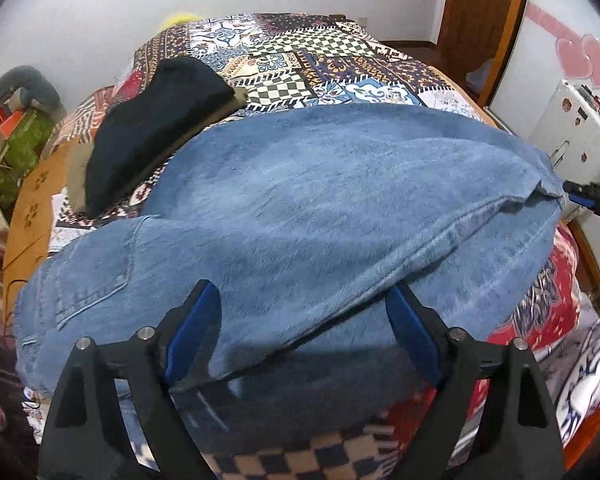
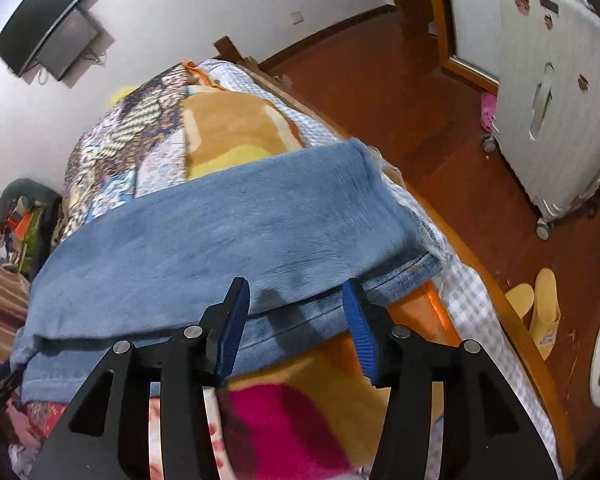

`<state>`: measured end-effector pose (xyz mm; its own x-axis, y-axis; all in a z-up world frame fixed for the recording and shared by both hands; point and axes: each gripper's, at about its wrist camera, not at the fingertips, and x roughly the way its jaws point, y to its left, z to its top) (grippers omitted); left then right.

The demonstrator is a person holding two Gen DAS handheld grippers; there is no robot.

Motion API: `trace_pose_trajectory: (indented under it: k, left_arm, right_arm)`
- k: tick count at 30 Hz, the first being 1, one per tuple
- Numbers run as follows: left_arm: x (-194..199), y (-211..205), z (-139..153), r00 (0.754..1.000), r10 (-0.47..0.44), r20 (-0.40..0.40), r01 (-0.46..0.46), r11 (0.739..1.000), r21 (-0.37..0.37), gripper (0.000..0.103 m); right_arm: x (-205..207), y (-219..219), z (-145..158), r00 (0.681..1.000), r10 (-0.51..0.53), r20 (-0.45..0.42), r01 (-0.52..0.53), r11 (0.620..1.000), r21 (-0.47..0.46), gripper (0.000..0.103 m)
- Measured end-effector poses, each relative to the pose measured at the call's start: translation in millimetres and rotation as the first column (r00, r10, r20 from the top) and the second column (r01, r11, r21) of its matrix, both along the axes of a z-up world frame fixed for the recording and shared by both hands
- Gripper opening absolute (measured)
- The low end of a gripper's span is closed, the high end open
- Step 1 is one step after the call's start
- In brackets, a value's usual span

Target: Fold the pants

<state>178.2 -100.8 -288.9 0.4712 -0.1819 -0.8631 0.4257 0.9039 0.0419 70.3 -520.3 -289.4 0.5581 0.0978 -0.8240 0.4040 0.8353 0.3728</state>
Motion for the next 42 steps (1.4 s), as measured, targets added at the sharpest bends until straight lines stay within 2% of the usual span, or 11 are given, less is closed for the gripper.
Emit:
trace_pose_trajectory:
  k: [3, 8, 12, 15, 20, 26, 27, 29, 31, 34, 42]
  left_arm:
    - [6, -7, -1, 1.000, -0.016, 0.001, 0.016, 1.000, -0.011, 0.069]
    - [8, -15, -1, 0.999, -0.044, 0.013, 0.044, 0.999, -0.009, 0.056]
    - [7, -16, 0, 0.999, -0.050, 0.010, 0.050, 0.998, -0.033, 0.043]
    - [8, -19, 1, 0.999, -0.047, 0.011, 0.048, 0.998, -0.049, 0.035]
    - [14, -19, 1, 0.999, -0.045, 0.005, 0.046, 0.996, -0.074, 0.031]
    - [18, -18, 3, 0.998, -0.061, -0.017, 0.059, 0.993, -0.102, 0.027]
    - [18, -18, 3, 0.998, -0.069, -0.015, 0.067, 0.993, -0.100, 0.027]
    - [17, -18, 3, 0.997, -0.077, -0.014, 0.076, 0.992, -0.100, 0.027]
    - [16, -18, 4, 0.996, -0.085, -0.014, 0.083, 0.991, -0.107, 0.024]
    - [16, -16, 8, 0.996, -0.083, -0.019, 0.080, 0.988, -0.133, 0.020]
    - [3, -14, 19, 0.996, -0.091, -0.012, 0.088, 0.983, -0.158, 0.015]
  right_arm:
    - [-2, 16, 18, 0.998, 0.067, 0.002, -0.067, 0.995, -0.078, 0.046]
    - [7, 50, 39, 0.979, 0.203, 0.024, -0.198, 0.971, -0.135, 0.051]
    - [18, 86, 44, 0.938, 0.345, 0.034, -0.337, 0.930, -0.150, 0.053]
    - [27, 116, 45, 0.897, 0.440, 0.043, -0.426, 0.887, -0.181, 0.068]
    - [42, 147, 33, 0.848, 0.531, -0.005, -0.517, 0.823, -0.238, 0.069]
    - [57, 157, 27, 0.833, 0.553, 0.007, -0.531, 0.803, -0.272, 0.069]
    - [58, 158, 27, 0.832, 0.554, 0.021, -0.529, 0.805, -0.269, 0.067]
    - [61, 158, 28, 0.827, 0.559, 0.055, -0.529, 0.808, -0.261, 0.056]
    - [62, 159, 30, 0.818, 0.570, 0.081, -0.537, 0.805, -0.251, 0.038]
    - [67, 165, 31, 0.803, 0.587, 0.102, -0.552, 0.797, -0.245, 0.017]
    - [56, 160, 40, 0.793, 0.593, 0.139, -0.568, 0.803, -0.181, 0.010]
